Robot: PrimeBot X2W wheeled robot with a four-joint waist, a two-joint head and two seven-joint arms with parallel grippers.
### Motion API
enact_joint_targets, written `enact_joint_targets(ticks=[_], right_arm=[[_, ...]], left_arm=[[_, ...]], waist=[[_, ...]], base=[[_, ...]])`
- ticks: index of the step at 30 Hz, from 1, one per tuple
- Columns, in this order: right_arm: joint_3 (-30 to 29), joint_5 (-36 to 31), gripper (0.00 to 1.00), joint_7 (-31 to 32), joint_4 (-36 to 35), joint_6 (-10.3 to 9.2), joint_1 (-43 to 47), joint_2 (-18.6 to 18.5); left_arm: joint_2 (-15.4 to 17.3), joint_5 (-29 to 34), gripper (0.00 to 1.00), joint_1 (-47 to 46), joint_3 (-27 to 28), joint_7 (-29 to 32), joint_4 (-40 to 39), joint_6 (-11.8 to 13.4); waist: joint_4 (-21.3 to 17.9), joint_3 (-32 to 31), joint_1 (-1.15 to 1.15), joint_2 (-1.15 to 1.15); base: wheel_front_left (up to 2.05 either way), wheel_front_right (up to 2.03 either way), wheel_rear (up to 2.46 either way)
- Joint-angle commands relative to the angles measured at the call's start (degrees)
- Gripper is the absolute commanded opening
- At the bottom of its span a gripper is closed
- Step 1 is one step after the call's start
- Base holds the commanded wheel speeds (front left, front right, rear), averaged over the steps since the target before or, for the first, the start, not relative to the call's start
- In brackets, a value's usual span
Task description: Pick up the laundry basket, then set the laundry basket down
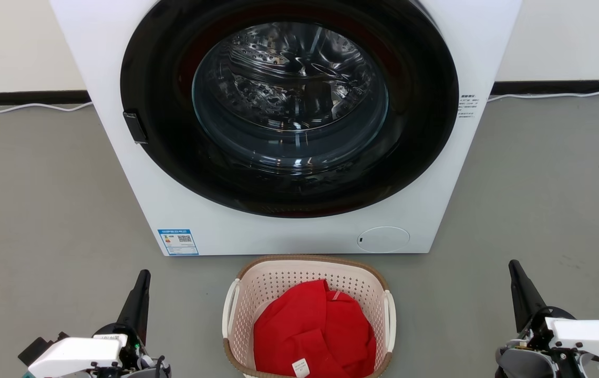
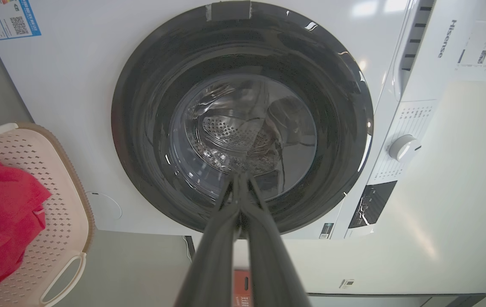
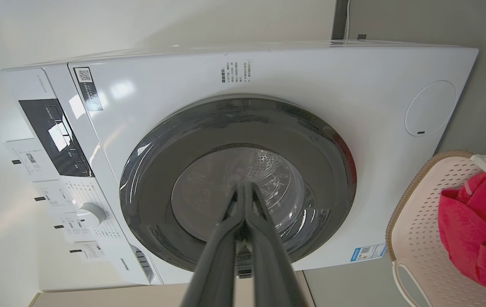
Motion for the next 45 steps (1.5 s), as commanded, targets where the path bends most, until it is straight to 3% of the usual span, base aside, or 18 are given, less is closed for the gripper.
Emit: enact_joint_targets(ticks=[1,12,13,14,15,23,27,36,45], right_arm=[[1.09,0.37,0.0,0.58,-1.77,0.42,-2.37,-0.42],[1.09,0.37,0.0,0.58,-1.77,0.42,-2.37,-0.42],[0.0,0.0,1.0,0.0,0.02,0.0,0.0,0.0],[0.07,-0.02,0.0,-0.03,0.3,0.0,0.2,0.02],[0.13,-0.03,1.0,-0.02,1.1,-0.03,0.71,0.19],[0.83,-0.37,1.0,-1.12,0.87,-0.01,1.88,0.37],[1.37,-1.03,1.0,-1.8,0.3,0.01,2.16,0.24],[2.24,-4.29,1.0,-3.32,-0.73,0.04,2.32,0.03],[3.15,-10.82,1.0,-4.83,-1.48,0.07,2.06,-0.34]], left_arm=[[0.81,-0.29,0.0,-3.21,1.76,0.36,-1.66,-0.42],[0.81,-0.29,0.0,-3.21,1.76,0.35,-1.66,-0.42],[0.0,0.0,1.0,0.0,0.0,-0.01,0.02,0.0],[-0.1,0.0,0.0,0.17,-0.03,-0.11,0.38,0.01],[-0.28,0.01,1.0,0.68,-0.06,-0.1,1.2,0.01],[-0.44,-0.1,1.0,1.79,-0.89,-1.24,1.15,0.0],[-0.4,-0.02,1.0,2.08,-1.22,-1.91,0.65,-0.02],[-0.31,0.85,1.0,2.29,-1.76,-3.42,-0.36,-0.05],[-0.21,6.03,1.0,2.17,-1.69,-4.94,-0.57,-0.08]], waist=[[0.0,0.0,0.0,0.0],[0.0,0.0,0.0,0.0],[0.0,0.0,0.0,0.0],[0.0,0.0,0.0,0.0],[0.0,0.01,0.0,0.0],[0.03,-0.05,0.13,0.0],[0.01,0.03,0.02,0.0],[-0.02,0.04,0.01,0.0],[0.01,-0.04,0.0,0.0]], base=[[0.0,0.0,0.0],[0.0,0.0,0.0],[0.0,0.0,0.0],[0.0,0.0,0.0],[0.0,0.0,0.0],[0.0,0.0,0.0],[0.0,0.0,0.0],[0.0,0.0,0.0],[0.0,0.0,0.0]])
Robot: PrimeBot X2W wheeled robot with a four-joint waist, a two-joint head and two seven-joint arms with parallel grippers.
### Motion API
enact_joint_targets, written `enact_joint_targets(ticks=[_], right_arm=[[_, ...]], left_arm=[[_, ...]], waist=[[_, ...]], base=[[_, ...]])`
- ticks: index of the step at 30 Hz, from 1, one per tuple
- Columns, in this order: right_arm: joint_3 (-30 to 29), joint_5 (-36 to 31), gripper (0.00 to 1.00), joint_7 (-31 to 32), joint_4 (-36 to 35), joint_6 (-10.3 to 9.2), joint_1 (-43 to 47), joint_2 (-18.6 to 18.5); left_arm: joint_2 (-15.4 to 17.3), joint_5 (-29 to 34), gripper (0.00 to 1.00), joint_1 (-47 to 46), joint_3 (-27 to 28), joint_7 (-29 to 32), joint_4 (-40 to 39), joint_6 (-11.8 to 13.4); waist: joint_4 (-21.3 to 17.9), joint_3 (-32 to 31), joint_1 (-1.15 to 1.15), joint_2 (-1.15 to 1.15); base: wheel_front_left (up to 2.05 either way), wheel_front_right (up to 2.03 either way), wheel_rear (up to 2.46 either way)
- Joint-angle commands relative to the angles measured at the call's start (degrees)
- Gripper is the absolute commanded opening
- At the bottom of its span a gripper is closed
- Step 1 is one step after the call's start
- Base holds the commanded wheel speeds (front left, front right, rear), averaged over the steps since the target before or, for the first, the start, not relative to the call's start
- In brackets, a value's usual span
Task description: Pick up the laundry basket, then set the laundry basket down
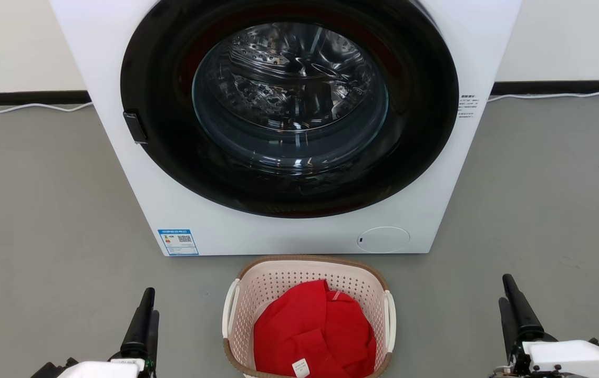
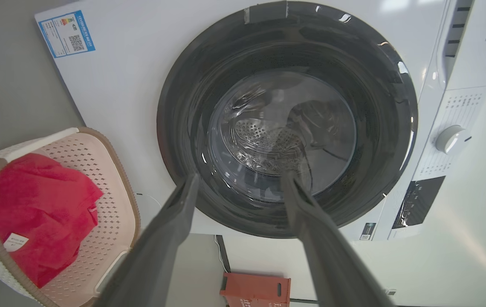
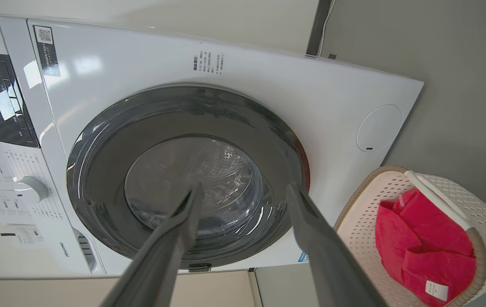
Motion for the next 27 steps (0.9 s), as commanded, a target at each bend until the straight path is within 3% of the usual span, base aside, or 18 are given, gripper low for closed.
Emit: enact_joint_targets(ticks=[1,15,27], right_arm=[[0.56,-1.47,1.0,-0.65,-2.05,0.15,-1.48,-0.83],[2.2,-18.75,1.0,-3.15,-3.31,0.2,-1.99,-1.77],[3.49,-32.26,1.0,-5.15,-3.74,0.25,-2.34,-2.34]], left_arm=[[0.47,1.18,1.0,-1.45,0.36,-0.47,-1.8,-0.17],[0.63,16.25,1.0,-1.65,0.14,-2.98,-2.03,-0.13],[0.75,29.16,1.0,-1.42,-0.66,-5.0,-2.81,1.39]], waist=[[0.01,-0.02,-0.01,0.0],[0.1,-0.17,-0.02,0.0],[0.07,-0.03,-0.02,0.0]], base=[[0.0,0.0,0.0],[0.0,0.0,0.0],[0.0,0.0,0.0]])
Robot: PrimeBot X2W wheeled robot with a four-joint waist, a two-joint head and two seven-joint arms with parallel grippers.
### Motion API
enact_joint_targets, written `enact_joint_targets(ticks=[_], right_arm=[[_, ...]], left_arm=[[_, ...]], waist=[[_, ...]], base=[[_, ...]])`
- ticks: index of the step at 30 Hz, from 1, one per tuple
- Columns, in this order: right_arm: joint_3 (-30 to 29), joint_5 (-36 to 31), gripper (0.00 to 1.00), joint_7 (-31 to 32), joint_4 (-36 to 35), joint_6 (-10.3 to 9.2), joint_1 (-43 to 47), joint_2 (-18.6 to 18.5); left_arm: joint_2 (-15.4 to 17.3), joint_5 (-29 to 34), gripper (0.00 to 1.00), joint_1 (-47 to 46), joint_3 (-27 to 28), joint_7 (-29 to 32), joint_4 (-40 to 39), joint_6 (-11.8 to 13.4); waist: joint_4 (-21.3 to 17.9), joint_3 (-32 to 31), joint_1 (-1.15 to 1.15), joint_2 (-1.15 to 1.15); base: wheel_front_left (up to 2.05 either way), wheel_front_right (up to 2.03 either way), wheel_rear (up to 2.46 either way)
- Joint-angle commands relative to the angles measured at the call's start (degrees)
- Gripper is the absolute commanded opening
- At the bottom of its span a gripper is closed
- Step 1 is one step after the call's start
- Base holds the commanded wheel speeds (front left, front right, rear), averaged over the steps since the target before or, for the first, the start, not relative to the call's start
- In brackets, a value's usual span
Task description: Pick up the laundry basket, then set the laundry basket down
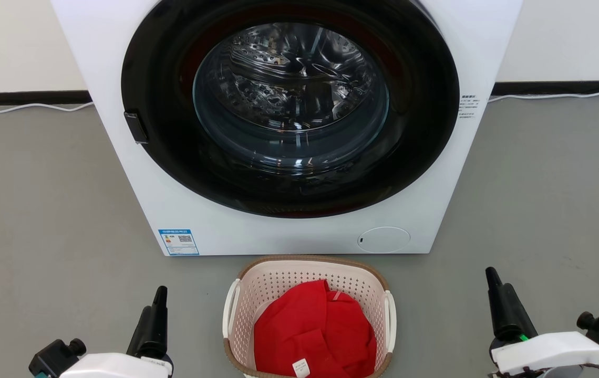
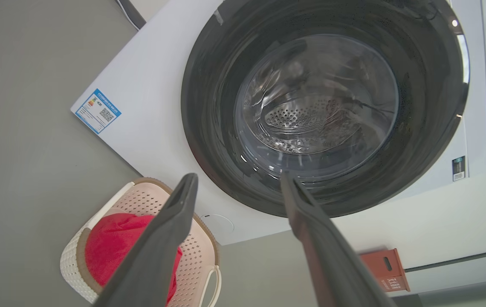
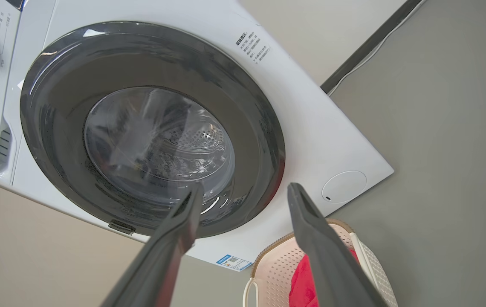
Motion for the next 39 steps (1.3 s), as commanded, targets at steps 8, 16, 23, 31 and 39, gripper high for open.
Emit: enact_joint_targets(ticks=[8,16,23,31,39], right_arm=[[1.62,-7.79,1.0,-2.17,-1.47,0.26,-2.72,-1.38],[2.0,-13.77,1.0,-3.51,-0.74,0.29,-2.98,-1.67],[1.88,-18.1,1.0,-4.51,-0.39,0.31,-3.05,-1.68],[2.02,-23.48,1.0,-5.85,0.15,0.34,-3.12,-1.56],[1.9,-28.98,1.0,-7.18,0.33,0.37,-3.13,-1.53]], left_arm=[[0.56,10.01,1.0,-1.3,0.34,-1.77,-2.54,0.76],[0.65,17.02,1.0,-0.82,0.26,-3.11,-3.94,0.89],[0.71,22.21,1.0,-0.55,0.01,-4.12,-4.65,1.12],[0.8,28.32,1.0,-0.34,0.19,-5.47,-5.35,1.31],[0.88,33.94,1.0,-0.25,0.29,-6.81,-5.86,1.45]], waist=[[0.07,0.1,-0.01,0.0],[0.18,0.14,-0.01,0.0],[0.26,0.19,-0.01,0.0],[0.06,0.59,-0.01,0.0],[-0.19,0.81,-0.01,0.0]], base=[[0.0,0.0,0.0],[0.0,0.0,0.0],[0.0,0.0,0.0],[0.0,0.0,0.0],[0.0,0.0,0.0]])
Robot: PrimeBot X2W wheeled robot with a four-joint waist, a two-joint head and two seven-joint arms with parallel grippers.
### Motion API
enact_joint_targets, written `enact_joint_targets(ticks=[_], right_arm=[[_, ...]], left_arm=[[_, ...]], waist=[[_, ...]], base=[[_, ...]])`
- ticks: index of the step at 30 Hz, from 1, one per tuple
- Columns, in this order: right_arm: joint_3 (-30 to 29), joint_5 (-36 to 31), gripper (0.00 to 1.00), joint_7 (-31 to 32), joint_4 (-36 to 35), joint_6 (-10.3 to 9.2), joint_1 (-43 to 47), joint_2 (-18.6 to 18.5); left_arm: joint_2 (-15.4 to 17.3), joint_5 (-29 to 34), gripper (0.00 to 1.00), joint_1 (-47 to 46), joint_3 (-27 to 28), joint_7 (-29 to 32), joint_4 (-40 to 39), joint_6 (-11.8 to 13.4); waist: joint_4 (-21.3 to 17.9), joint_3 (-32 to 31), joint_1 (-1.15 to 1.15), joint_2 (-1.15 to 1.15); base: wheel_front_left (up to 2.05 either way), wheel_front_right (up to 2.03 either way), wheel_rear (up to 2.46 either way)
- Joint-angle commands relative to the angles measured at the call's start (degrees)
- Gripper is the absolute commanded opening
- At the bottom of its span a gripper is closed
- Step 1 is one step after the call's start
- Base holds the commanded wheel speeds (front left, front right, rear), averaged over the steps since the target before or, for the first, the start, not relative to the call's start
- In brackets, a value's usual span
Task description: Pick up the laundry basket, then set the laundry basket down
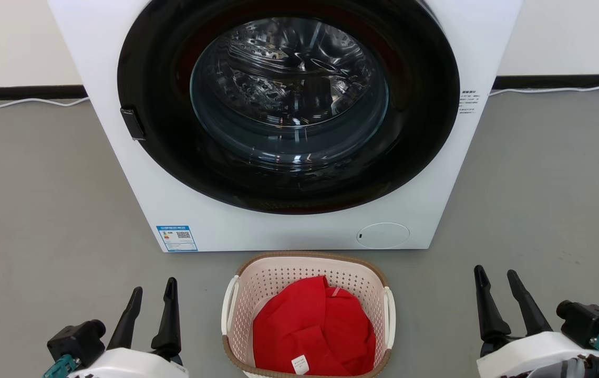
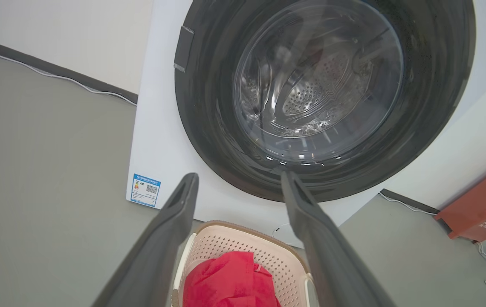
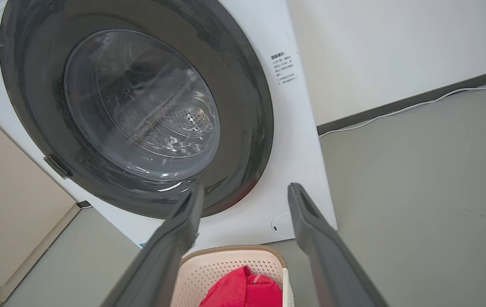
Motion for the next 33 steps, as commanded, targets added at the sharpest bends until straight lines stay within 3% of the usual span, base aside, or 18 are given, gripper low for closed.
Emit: enact_joint_targets(ticks=[1,33], right_arm=[[1.05,-2.46,1.0,-1.26,-1.21,0.32,-2.19,-0.63],[0.45,-23.52,1.0,-6.31,0.0,0.43,-1.54,-0.65]], left_arm=[[0.64,2.35,1.0,-0.93,1.08,-0.98,-1.96,0.63],[0.96,23.68,1.0,0.47,1.64,-6.07,-3.6,1.17]], waist=[[-0.05,0.01,0.0,0.0],[-0.08,-0.14,0.0,0.0]], base=[[0.0,0.0,0.0],[0.0,0.0,0.0]])
